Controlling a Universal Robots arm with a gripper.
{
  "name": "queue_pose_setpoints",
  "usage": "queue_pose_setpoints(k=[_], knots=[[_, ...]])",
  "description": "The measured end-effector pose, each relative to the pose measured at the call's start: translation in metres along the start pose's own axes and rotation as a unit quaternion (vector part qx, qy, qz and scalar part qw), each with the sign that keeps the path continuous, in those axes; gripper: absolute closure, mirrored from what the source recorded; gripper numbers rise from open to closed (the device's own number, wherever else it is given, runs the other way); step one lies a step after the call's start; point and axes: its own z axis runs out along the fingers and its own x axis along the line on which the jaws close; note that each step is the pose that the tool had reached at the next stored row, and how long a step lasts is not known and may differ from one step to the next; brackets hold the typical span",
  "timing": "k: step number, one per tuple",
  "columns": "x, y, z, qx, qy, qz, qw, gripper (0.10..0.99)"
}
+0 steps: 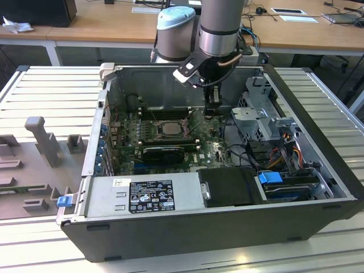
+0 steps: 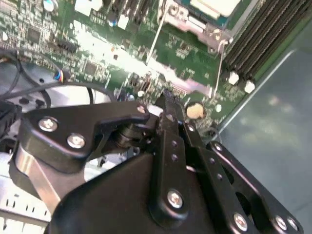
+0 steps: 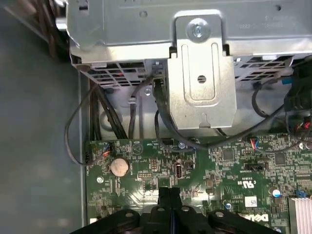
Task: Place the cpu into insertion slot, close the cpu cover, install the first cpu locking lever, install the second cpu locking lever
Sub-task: 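Close the cpu cover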
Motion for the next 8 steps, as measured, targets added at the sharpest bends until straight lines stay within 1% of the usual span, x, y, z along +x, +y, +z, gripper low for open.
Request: queue_pose_setpoints(k=[2, 4, 6, 8], knots=[[-0.0002, -0.0029, 0.0013, 0.0038, -0.0002, -0.002, 1.0, 0.98], [-0.0003, -0.0046, 0.0016, 0.005, -0.0002, -0.002, 1.0, 0.98], [-0.0004, -0.0056, 0.0018, 0.0051, 0.0, -0.004, 1.0, 0.98], [-0.0005, -0.008, 0.0017, 0.0051, 0.0001, -0.004, 1.0, 0.98]])
